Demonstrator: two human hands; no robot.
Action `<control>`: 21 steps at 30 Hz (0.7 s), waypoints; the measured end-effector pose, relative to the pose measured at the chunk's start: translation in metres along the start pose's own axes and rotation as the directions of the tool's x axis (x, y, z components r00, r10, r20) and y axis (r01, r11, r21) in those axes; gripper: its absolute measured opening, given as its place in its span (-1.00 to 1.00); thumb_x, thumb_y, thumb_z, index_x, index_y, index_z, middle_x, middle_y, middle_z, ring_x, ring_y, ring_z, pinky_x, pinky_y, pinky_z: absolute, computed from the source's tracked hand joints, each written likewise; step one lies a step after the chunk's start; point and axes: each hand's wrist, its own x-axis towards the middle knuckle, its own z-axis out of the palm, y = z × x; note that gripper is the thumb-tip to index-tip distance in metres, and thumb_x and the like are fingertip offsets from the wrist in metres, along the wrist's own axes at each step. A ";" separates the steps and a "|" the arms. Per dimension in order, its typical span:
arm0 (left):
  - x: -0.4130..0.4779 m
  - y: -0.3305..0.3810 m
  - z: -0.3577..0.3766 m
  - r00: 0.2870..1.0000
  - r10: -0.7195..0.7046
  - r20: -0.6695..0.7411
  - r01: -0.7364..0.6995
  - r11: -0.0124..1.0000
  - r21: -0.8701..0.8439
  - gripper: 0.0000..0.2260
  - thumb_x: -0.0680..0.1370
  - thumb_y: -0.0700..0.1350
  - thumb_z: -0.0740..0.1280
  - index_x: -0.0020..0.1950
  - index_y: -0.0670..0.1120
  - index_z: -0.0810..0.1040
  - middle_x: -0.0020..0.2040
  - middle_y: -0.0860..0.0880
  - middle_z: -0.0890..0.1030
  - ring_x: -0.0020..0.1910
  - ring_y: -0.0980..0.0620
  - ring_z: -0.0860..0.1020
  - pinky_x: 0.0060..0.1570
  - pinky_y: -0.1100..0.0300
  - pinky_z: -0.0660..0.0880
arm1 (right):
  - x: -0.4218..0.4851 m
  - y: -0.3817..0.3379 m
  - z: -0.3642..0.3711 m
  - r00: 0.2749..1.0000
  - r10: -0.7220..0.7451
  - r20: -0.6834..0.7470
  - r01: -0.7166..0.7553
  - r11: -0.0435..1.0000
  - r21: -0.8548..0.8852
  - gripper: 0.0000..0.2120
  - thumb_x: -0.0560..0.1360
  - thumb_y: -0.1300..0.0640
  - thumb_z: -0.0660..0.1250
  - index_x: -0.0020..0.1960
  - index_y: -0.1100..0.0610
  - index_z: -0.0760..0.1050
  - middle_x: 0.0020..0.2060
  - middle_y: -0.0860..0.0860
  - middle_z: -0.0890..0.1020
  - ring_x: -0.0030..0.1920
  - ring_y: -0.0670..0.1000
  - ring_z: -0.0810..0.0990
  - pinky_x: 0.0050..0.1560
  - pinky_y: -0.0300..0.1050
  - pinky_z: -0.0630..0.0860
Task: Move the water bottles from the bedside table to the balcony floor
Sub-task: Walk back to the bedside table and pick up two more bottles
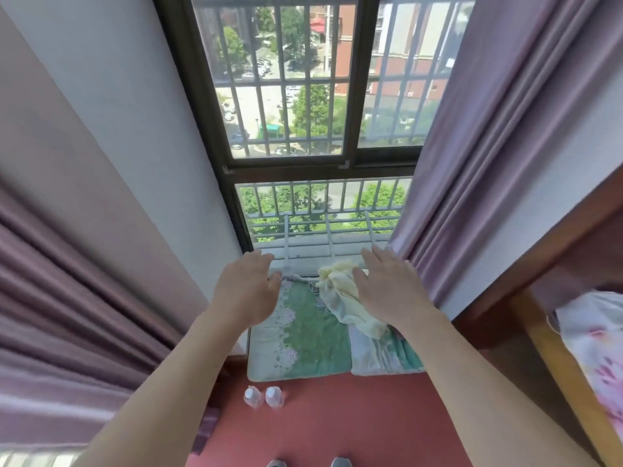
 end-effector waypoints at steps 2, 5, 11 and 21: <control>0.011 0.008 -0.001 0.997 0.076 -0.007 -0.076 0.997 -0.018 -0.58 0.68 0.03 0.11 0.51 -0.07 0.33 0.48 -0.04 0.38 0.45 -0.06 0.32 0.41 0.01 0.25 | -0.006 0.007 -0.004 0.998 0.059 -0.033 -0.058 0.998 0.012 -0.54 0.66 -0.05 -0.02 0.50 0.10 0.24 0.48 0.05 0.32 0.48 0.11 0.24 0.44 0.12 0.22; 0.026 0.023 -0.004 0.977 0.212 0.004 -0.212 0.977 0.015 -0.57 0.68 0.05 0.10 0.52 -0.05 0.33 0.49 -0.04 0.37 0.47 -0.06 0.30 0.43 0.00 0.23 | -0.021 0.018 -0.010 0.978 0.194 -0.078 -0.192 0.981 0.037 -0.57 0.64 -0.05 -0.01 0.41 0.12 0.33 0.39 0.04 0.42 0.39 0.11 0.33 0.36 0.13 0.29; 0.037 0.057 -0.007 0.878 0.466 0.108 -0.474 0.877 0.077 -0.57 0.68 0.07 0.08 0.49 -0.08 0.34 0.45 -0.09 0.40 0.45 -0.13 0.32 0.43 -0.03 0.23 | -0.073 0.031 -0.018 0.882 0.438 -0.172 -0.426 0.899 0.104 -0.53 0.64 -0.06 -0.01 0.42 0.15 0.34 0.41 0.06 0.43 0.42 0.12 0.33 0.40 0.16 0.28; -0.015 0.160 0.015 0.612 0.766 0.199 -0.784 0.620 0.026 -0.60 0.65 0.04 0.09 0.40 -0.11 0.43 0.38 -0.10 0.47 0.36 -0.15 0.41 0.36 -0.03 0.31 | -0.216 0.065 -0.014 0.632 0.738 -0.238 -0.712 0.674 0.199 -0.47 0.65 -0.10 -0.02 0.56 0.11 0.19 0.54 0.04 0.27 0.52 0.09 0.22 0.49 0.10 0.22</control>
